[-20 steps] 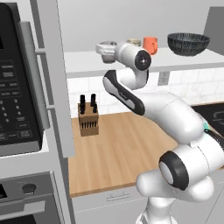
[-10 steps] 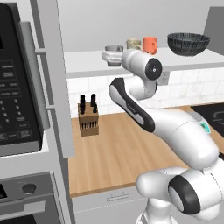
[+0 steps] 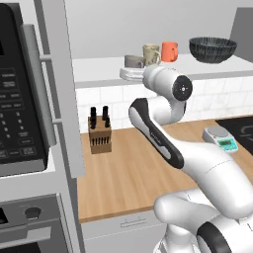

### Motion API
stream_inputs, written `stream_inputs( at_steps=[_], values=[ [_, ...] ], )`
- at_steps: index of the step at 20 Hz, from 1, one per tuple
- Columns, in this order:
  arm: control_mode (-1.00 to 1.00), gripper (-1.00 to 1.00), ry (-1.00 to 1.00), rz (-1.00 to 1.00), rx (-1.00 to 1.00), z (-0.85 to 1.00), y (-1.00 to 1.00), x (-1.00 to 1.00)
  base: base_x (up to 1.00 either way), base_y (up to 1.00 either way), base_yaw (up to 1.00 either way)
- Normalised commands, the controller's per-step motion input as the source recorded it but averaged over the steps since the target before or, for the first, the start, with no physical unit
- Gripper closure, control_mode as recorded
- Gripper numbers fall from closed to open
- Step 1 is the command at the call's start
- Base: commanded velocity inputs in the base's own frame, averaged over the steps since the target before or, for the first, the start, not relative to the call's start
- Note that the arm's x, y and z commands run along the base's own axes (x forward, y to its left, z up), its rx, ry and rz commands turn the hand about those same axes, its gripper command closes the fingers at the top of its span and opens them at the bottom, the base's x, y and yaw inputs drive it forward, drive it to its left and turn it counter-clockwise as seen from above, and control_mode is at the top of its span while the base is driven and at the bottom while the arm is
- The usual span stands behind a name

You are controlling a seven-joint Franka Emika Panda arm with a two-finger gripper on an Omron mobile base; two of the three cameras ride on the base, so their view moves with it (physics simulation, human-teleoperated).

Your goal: Gather all objects into one cabinet and sort the glasses and bowls to opposite sides.

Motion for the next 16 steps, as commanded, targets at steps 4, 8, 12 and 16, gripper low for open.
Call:
stream_inputs(
  at_steps=[4,8,12,16],
  values=[
    [-1.0,1.0,0.12,0.0,-0.01,0.0,0.0,-0.01,0.0,0.0,0.0],
    [-1.0,1.0,0.04,0.0,0.0,0.01,0.0,0.06,0.0,0.0,0.0],
    [-1.0,1.0,0.0,0.0,0.0,0.02,0.05,0.09,0.0,0.0,0.0],
    [-1.0,1.0,-0.01,0.03,0.0,0.0,0.12,0.11,0.0,0.0,0.0]
  ],
)
